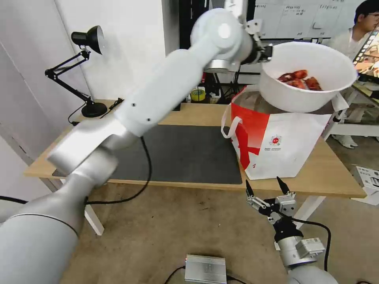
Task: Pick up the trash from the table and place it into the takeout bag.
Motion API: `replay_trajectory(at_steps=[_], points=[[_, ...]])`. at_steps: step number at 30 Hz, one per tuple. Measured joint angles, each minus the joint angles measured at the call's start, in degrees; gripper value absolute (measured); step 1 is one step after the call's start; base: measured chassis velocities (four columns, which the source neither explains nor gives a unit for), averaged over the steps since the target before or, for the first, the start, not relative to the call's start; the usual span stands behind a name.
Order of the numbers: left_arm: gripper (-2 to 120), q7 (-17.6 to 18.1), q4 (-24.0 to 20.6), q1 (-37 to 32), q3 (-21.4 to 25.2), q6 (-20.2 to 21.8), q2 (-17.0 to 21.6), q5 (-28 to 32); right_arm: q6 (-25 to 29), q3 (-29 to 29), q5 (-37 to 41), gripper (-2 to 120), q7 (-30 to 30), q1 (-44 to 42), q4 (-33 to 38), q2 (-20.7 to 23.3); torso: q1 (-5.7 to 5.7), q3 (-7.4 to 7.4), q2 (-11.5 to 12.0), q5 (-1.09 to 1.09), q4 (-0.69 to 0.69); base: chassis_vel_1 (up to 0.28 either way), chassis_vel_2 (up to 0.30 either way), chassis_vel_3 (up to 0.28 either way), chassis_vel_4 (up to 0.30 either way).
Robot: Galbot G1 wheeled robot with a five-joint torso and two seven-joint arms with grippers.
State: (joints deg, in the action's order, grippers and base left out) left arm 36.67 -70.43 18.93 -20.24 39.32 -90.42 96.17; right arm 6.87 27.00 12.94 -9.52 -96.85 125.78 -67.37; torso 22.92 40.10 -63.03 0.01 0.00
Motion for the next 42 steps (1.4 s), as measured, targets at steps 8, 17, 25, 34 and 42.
replay_trajectory(at_steps=[8, 17, 25, 34, 42], points=[[0, 4.6, 3.3, 0.0, -0.9, -4.1, -1.3, -0.2, 0.0, 0.0, 0.0, 100, 0.0, 0.0, 0.0, 0.0, 0.00, 0.00, 0.0, -0.01, 0.02, 0.000, 0.000, 0.000, 0.000], [0, 13.1, 3.4, -0.4, -6.0, -10.4, -1.3, 2.5, 0.0, 0.0, 0.0, 100, 0.0, 0.0, 0.0, 0.0, 0.00, 0.00, 0.0, -0.01, 0.01, 0.000, 0.000, 0.000, 0.000], [0, 16.9, 1.9, -2.5, -9.6, -12.9, -1.2, 2.1, 0.0, 0.0, 0.0, 100, 0.0, 0.0, 0.0, 0.0, 0.00, 0.00, 0.0, -0.01, 0.00, 0.000, 0.000, 0.000, 0.000], [2, 17.9, 1.0, -4.1, -10.7, -13.1, -1.1, 0.6, 0.0, 0.0, 0.0, 100, 0.0, 0.0, 0.0, 0.0, 0.00, 0.00, 0.0, -0.01, 0.00, 0.000, 0.000, 0.000, 0.000], [30, 17.9, 0.8, -5.6, -11.8, -13.3, -1.1, -1.1, 0.0, 0.0, 0.0, 100, 0.0, 0.0, 0.0, 0.0, 0.00, 0.00, 0.0, -0.01, 0.00, 0.000, 0.000, 0.000, 0.000]])
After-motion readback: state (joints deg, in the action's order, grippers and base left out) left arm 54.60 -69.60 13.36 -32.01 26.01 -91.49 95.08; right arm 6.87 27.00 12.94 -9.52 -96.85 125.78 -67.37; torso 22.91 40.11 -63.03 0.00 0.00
